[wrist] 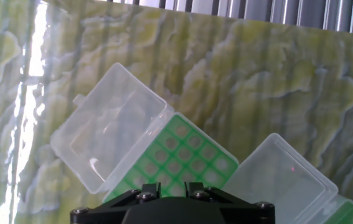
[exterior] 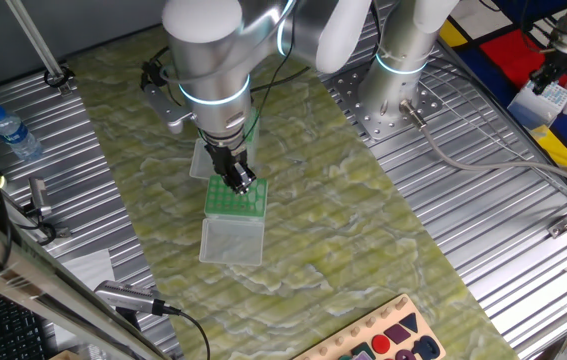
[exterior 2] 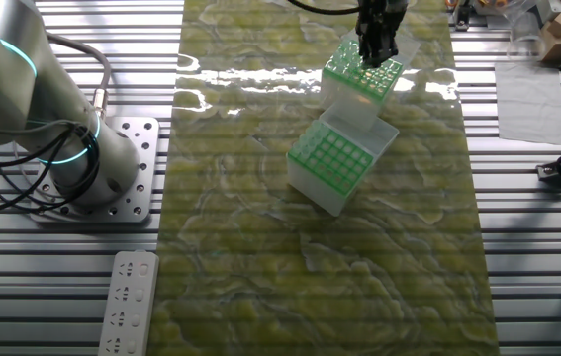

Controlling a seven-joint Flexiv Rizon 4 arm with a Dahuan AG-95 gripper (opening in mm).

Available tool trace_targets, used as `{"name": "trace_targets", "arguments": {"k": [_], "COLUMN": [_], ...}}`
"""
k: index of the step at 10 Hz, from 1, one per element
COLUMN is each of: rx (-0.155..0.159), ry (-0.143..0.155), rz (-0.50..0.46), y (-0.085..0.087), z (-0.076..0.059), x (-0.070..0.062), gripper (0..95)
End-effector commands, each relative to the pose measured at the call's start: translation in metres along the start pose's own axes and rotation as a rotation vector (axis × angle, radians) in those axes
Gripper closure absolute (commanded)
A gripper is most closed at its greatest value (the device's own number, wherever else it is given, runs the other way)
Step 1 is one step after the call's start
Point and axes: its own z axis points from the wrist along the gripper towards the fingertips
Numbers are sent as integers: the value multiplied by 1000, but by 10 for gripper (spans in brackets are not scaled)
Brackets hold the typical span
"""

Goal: Transfer all large pipette tips from one holder to another

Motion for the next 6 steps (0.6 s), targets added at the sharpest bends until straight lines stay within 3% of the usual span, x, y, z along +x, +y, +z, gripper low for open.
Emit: {"name": "trace_targets", "arguments": {"k": [1, 6], "rx": [-1, -4], "ry": [-4, -8], "rz": [0, 9], "y": [0, 2], "z": [1, 5], "x": [2, 7], "gripper": [760, 760]}}
